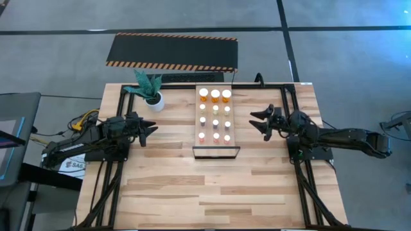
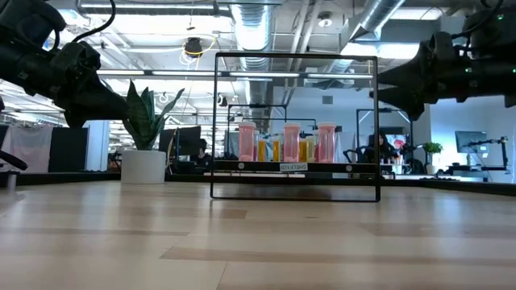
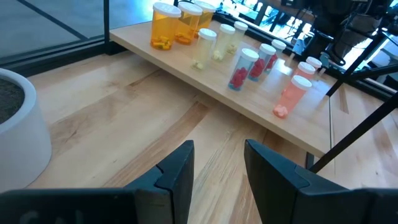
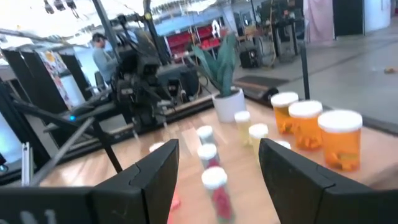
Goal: Pick and place medicine bottles onto shelf by color
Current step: Return to Home Position
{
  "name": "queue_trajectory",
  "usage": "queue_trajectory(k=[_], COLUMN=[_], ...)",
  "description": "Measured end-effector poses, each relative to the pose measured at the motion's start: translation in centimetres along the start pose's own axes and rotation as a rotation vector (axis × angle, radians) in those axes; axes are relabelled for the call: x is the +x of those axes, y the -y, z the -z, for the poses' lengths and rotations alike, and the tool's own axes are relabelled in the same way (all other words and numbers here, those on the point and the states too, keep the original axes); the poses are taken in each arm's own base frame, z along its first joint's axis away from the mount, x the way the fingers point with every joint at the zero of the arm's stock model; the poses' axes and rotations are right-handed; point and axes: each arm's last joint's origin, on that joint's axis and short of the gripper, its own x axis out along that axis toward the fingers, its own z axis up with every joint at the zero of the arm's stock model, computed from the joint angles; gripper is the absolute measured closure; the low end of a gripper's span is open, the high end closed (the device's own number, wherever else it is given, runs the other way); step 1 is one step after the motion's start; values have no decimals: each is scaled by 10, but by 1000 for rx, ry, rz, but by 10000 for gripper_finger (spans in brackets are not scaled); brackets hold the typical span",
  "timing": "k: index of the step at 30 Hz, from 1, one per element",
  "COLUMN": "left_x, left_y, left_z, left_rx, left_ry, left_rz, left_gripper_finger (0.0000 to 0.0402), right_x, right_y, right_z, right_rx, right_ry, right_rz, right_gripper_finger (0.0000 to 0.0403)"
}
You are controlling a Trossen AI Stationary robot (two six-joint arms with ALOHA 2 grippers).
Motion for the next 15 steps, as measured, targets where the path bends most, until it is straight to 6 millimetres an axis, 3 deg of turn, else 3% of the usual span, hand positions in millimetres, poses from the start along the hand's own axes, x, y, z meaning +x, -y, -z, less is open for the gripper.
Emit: queue_trajectory(k=[15], left_x=[0], left_y=[0], left_z=[0], left_rx=[0], left_ry=[0], left_rz=[0], left_gripper_finger=[274], right_x=[-5], right_y=[8], right_z=[30], right_rx=[43], right_ry=[-314], right_rz=[93], right_gripper_finger=[157])
